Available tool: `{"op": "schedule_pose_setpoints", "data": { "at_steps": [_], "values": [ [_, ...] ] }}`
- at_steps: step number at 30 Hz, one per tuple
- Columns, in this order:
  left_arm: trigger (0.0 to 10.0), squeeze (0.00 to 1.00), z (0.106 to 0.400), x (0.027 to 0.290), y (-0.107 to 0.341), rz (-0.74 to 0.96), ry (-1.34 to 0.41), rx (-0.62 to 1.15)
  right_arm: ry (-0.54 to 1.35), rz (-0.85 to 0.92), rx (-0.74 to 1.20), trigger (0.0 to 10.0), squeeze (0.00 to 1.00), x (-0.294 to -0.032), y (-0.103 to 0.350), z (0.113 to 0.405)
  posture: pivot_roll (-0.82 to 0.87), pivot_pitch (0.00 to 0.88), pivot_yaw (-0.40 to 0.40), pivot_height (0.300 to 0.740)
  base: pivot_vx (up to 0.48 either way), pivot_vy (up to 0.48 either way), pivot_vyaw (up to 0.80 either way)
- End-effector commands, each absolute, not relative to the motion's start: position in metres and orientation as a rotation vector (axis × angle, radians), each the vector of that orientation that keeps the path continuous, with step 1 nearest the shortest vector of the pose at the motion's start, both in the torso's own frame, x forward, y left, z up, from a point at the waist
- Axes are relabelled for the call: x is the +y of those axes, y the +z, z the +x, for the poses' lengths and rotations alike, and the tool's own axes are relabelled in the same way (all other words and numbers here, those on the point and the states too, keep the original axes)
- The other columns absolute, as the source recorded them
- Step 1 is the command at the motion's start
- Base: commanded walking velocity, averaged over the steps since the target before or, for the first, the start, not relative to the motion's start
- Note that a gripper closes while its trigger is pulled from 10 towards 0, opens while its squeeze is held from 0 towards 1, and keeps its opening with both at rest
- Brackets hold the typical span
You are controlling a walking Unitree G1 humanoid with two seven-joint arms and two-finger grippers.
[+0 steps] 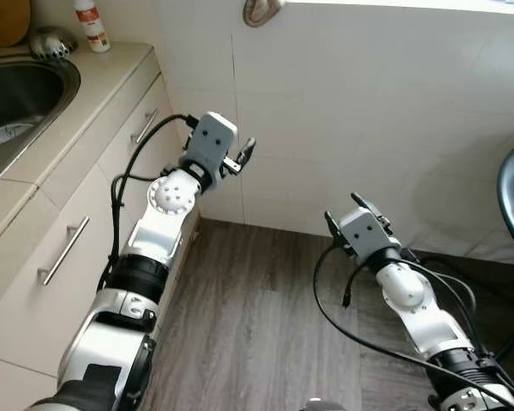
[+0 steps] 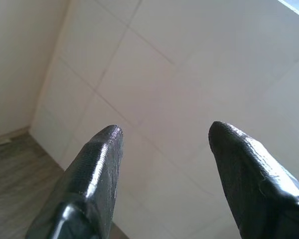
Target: Kitchen organization
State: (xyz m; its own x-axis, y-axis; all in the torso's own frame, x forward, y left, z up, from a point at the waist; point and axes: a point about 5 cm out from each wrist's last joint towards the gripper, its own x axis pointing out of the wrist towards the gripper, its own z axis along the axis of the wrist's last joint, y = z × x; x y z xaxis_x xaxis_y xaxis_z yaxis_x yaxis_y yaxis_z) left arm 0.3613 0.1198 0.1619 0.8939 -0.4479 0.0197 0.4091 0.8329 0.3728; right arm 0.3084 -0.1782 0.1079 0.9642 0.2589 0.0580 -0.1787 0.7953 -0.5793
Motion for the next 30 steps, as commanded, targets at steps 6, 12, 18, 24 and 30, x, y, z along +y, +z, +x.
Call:
{"op": "schedule_pose_setpoints", "data": {
  "at_steps": [6,12,18,24,30],
  "values": [
    [10.0,0.0,0.334,0.118,0.118,0.356,-0.504,-0.021,0.261,-0.641,-0.177,10.0,0.0,-0.187,0.121,0.302,-0.24,0.075,0.038,0.74,0.0,0.0,0.0],
    [10.0,0.0,0.3,0.136,0.093,0.448,-0.568,0.051,0.411,-0.809,-0.265,10.0,0.0,-0.211,0.168,0.302,-0.23,0.088,0.028,0.74,0.0,0.0,0.0],
    [10.0,0.0,0.282,0.138,0.083,0.455,-0.58,0.086,0.539,-0.808,-0.307,10.0,0.0,-0.184,0.161,0.28,-0.21,0.104,0.039,0.74,0.0,0.0,0.0],
    [10.0,0.0,0.278,0.13,0.087,0.465,-0.605,0.08,0.533,-0.773,-0.298,10.0,0.0,-0.185,0.167,0.286,-0.2,0.115,0.039,0.74,0.0,0.0,0.0],
    [10.0,0.0,0.278,0.131,0.087,0.456,-0.592,0.091,0.587,-0.793,-0.338,10.0,0.0,-0.176,0.174,0.282,-0.2,0.114,0.026,0.74,0.0,0.0,0.0]
  ]
}}
